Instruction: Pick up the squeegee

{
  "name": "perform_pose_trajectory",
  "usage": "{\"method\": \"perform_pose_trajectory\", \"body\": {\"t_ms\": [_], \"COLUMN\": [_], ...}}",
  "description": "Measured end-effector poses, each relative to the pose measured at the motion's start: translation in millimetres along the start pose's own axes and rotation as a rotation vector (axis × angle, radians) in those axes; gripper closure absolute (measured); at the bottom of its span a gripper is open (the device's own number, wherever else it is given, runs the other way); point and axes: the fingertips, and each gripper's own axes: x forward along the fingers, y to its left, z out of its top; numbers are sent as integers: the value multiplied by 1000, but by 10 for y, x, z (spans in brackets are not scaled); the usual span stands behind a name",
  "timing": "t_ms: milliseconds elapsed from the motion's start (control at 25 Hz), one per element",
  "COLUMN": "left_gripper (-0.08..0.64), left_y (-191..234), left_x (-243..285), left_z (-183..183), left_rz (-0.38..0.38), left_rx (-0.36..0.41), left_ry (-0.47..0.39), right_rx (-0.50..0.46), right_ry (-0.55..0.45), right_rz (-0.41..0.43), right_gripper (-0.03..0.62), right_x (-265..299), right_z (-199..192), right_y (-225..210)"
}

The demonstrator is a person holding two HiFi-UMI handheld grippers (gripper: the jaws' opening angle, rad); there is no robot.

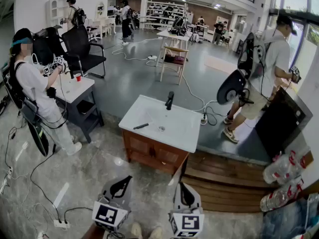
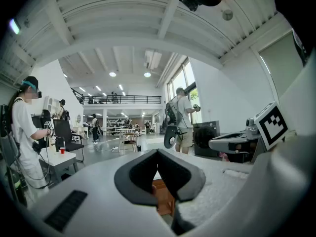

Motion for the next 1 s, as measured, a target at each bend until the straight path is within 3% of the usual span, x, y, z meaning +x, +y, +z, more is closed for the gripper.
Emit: {"method": "perform_pose_trajectory", "body": {"t_ms": [640,1000], "left_gripper": [558,558], "left_y": [621,970], "left_x": [-47,367], "left_z": [-37,-21], "left_rz": [16,31], "left_rx": [1,7], "left_ry": [-13,-17], "right_rx": [0,0], "right_ry": [-54,-65], "right_rz": [17,32], "right_gripper": [594,594], "right_x": [431,1027], "right_z": [95,125], "right_y": [480,460]}}
